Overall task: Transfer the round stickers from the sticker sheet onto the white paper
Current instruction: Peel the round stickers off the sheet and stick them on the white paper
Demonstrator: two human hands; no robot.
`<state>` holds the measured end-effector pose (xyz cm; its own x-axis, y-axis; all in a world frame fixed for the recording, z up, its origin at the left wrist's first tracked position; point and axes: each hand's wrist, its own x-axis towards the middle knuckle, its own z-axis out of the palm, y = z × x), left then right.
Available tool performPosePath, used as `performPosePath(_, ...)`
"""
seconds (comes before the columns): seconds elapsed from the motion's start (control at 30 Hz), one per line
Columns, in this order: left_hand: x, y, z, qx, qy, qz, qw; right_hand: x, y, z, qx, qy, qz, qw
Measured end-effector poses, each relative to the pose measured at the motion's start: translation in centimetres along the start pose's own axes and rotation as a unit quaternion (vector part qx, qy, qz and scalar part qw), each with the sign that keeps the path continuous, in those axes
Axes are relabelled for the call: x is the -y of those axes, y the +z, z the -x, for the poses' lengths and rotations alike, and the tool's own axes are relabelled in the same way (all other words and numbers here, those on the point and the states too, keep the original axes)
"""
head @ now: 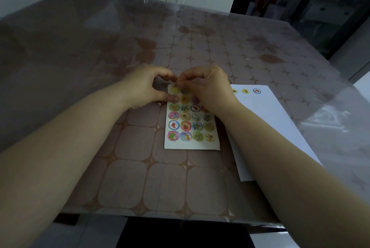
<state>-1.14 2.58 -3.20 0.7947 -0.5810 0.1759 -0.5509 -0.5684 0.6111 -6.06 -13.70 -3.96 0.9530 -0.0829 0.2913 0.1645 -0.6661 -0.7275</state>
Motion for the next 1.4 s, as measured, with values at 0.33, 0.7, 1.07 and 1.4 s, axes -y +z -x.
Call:
performPosePath(0.33,-0.1,0.0,0.5,0.133,0.088,-0.108,0.981,0.1,-10.3,0.6,0.061,0.202,0.026,0.977)
performPosePath(0.7,-0.6,-0.3,0.5,0.119,0.094,-0.171,0.973,-1.6,-8.4,3.0,0.032,0.272,0.037,0.961)
performPosePath(1.07,-1.1,-0.2,0.5,0.074,0.105,-0.127,0.983,-2.1,-7.7,2.7,0.028,0.253,0.058,0.965)
performPosePath(1.4,-0.6,0.0,0.5,0.126,0.080,-0.104,0.983,-2.9,-7.4,2.3,0.002,0.257,0.100,0.961)
